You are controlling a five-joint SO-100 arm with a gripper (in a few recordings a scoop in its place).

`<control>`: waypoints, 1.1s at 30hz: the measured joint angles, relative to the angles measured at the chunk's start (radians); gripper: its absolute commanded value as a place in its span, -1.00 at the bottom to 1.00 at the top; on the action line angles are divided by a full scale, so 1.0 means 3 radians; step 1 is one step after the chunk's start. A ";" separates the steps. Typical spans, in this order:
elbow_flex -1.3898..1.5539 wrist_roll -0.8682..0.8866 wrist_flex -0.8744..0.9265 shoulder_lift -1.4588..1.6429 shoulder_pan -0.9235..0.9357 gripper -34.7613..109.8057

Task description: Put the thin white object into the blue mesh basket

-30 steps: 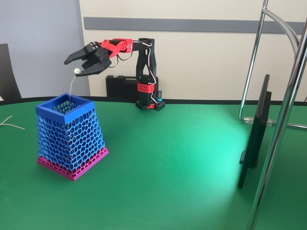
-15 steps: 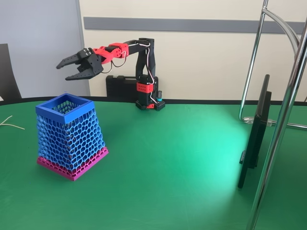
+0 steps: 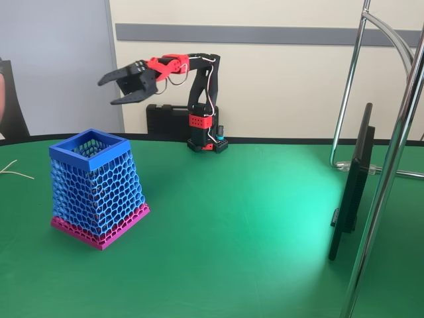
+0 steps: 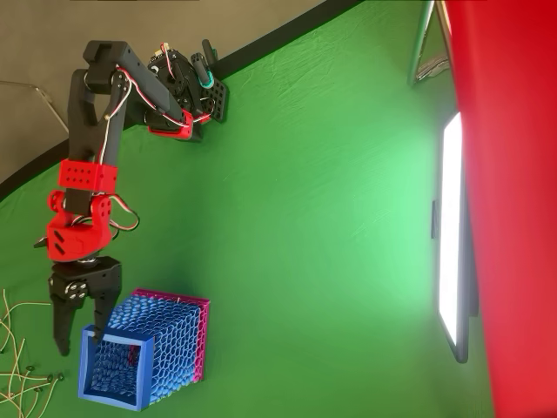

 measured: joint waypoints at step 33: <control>0.3538 -0.1508 0.0675 0.3354 -0.1396 -0.20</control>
